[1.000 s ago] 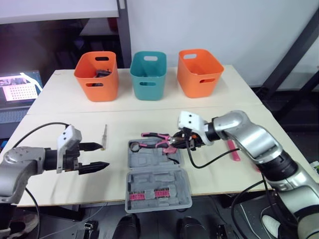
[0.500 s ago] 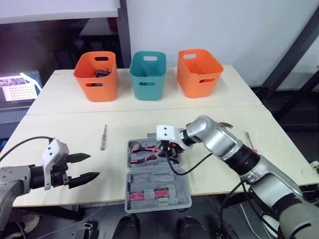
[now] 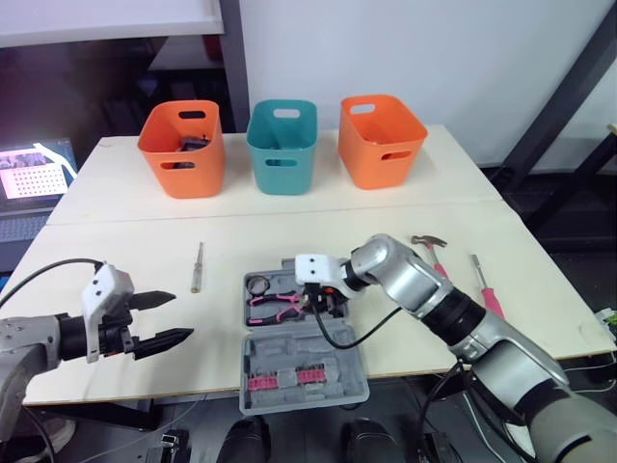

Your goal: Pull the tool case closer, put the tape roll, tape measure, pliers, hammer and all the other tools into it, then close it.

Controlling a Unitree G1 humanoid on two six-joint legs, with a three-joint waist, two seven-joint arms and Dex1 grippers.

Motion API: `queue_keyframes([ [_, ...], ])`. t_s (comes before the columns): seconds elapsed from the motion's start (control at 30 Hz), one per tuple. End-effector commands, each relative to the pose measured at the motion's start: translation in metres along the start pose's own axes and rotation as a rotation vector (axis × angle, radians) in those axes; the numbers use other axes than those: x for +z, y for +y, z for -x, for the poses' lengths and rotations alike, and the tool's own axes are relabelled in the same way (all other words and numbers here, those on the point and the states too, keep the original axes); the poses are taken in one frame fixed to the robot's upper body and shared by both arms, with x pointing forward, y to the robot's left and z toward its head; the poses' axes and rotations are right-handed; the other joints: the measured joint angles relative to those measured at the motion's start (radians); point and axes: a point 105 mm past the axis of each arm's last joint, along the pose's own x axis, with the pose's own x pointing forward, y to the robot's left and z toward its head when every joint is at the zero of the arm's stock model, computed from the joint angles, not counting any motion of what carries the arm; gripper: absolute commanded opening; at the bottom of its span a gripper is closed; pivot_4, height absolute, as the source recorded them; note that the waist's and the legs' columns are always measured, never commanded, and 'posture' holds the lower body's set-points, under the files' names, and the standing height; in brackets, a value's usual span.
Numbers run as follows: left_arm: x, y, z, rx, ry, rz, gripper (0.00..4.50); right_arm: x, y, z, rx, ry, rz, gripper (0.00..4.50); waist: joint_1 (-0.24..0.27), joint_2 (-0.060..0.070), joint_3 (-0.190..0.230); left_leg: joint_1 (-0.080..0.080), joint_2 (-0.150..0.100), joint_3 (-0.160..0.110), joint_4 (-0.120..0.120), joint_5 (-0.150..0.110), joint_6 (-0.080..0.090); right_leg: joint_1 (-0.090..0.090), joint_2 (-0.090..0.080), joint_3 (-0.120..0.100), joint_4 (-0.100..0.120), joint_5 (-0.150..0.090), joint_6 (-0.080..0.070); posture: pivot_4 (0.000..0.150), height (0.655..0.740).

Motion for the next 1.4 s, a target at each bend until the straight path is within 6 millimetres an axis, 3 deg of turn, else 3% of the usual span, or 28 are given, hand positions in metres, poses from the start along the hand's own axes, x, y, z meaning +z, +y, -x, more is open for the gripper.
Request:
queue_keyframes([
  [0.03, 0.005, 0.002, -0.001, 0.008, 0.006, -0.044, 4.5, 0.01, 0.002, -0.002, 0.03, -0.02, 0.046, 0.99, 0.0, 0.0, 0.0, 0.0, 0.0, 0.0, 0.0, 0.0, 0.0, 0.0, 0.0, 0.0, 0.0, 0.0, 0.0, 0.15, 0.74],
  [0.3, 0.005, -0.001, -0.007, -0.003, 0.008, -0.048, 4.5, 0.003, -0.002, -0.008, 0.044, -0.006, 0.037, 0.99, -0.002, 0.0, 0.0, 0.0, 0.0, 0.0, 0.0, 0.0, 0.0, 0.0, 0.0, 0.0, 0.001, 0.0, 0.0, 0.15, 0.74],
  [0.5, 0.004, -0.006, -0.016, -0.034, 0.009, -0.045, 4.5, 0.006, -0.007, 0.0, 0.009, -0.025, 0.073, 3.9, 0.0, 0.0, 0.0, 0.0, 0.0, 0.0, 0.0, 0.0, 0.0, 0.0, 0.0, 0.0, 0.001, 0.0, 0.0, 0.15, 0.74],
  [0.63, 0.005, -0.004, -0.019, -0.041, 0.004, -0.046, 4.5, 0.017, -0.008, 0.02, -0.015, -0.099, 0.069, 3.9, 0.005, 0.0, 0.0, 0.0, 0.0, 0.0, 0.0, 0.0, 0.0, 0.0, 0.0, 0.0, 0.001, 0.0, 0.0, 0.15, 0.74],
  [0.83, 0.008, -0.004, -0.023, -0.069, -0.009, -0.049, 4.5, 0.045, -0.014, 0.039, -0.164, -0.366, -0.02, 3.9, 0.003, 0.0, 0.0, 0.0, 0.0, 0.0, 0.0, 0.0, 0.0, 0.0, 0.0, 0.0, 0.001, 0.0, 0.0, 0.15, 0.74],
  [0.97, 0.013, -0.004, -0.027, -0.089, -0.025, -0.051, 4.5, 0.039, -0.003, 0.03, -0.129, -0.401, -0.11, 3.9, 0.004, 0.0, 0.0, 0.0, 0.0, 0.0, 0.0, 0.0, 0.0, 0.0, 0.0, 0.0, 0.001, 0.0, 0.0, 0.15, 0.74],
  [1.23, 0.023, -0.009, -0.03, -0.155, -0.065, -0.061, 4.5, 0.013, 0.0, -0.001, -0.136, -0.354, -0.228, 0.04, 0.003, 0.0, 0.0, 0.0, 0.0, 0.0, 0.0, 0.0, 0.0, 0.0, 0.0, 0.0, 0.001, 0.0, 0.0, 0.15, 0.74],
  [1.4, 0.027, -0.015, -0.028, -0.196, -0.078, -0.062, 4.5, 0.002, 0.006, -0.016, -0.111, -0.326, -0.244, 0.04, 0.001, 0.0, 0.0, 0.0, 0.0, 0.0, 0.0, 0.0, 0.0, 0.0, 0.0, 0.0, 0.001, 0.0, 0.0, 0.15, 0.74],
])
